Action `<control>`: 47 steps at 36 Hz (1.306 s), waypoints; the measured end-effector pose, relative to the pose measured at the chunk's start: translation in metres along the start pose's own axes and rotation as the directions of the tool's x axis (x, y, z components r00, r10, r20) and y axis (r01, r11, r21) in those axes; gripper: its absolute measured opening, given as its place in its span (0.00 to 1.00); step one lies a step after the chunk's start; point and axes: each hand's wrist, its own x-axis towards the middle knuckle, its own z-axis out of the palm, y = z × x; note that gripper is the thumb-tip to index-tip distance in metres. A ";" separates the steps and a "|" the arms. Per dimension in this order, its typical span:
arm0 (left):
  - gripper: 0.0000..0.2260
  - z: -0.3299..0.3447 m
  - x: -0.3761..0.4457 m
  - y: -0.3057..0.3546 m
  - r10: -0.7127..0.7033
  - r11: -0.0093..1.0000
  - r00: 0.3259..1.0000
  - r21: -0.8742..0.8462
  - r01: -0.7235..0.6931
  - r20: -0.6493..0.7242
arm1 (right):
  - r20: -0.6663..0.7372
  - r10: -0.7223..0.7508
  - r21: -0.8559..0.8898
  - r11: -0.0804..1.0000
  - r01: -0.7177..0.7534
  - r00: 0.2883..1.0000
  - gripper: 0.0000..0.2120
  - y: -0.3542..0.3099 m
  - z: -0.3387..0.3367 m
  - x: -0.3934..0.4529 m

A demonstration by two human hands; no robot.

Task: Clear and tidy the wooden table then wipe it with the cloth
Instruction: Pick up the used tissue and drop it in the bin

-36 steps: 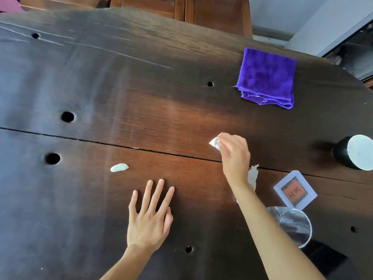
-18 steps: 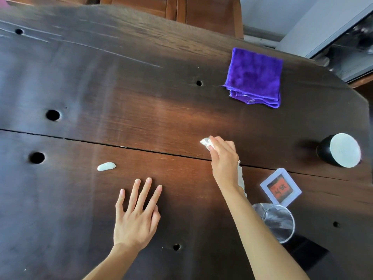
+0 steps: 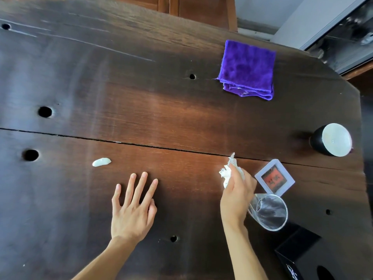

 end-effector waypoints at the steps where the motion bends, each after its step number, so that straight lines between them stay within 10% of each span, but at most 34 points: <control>1: 0.27 0.000 0.000 0.000 -0.002 1.000 1.000 -0.003 0.002 -0.002 | -0.016 0.000 0.010 1.000 0.000 1.000 0.20 0.004 0.006 -0.003; 22: 0.27 0.002 0.000 0.003 -0.013 1.000 1.000 0.023 0.014 -0.016 | -0.092 -0.089 0.259 0.960 0.110 0.992 0.10 0.030 0.036 -0.010; 35: 0.26 -0.009 0.003 0.004 -0.034 0.999 0.997 -0.009 0.035 0.076 | 0.115 -0.046 0.334 0.942 0.005 0.992 0.13 0.013 -0.011 -0.010; 47: 0.29 -0.051 0.018 0.012 -0.074 0.996 0.862 -0.003 0.087 0.502 | 0.255 0.059 0.317 0.938 -0.141 0.965 0.12 -0.002 -0.069 -0.015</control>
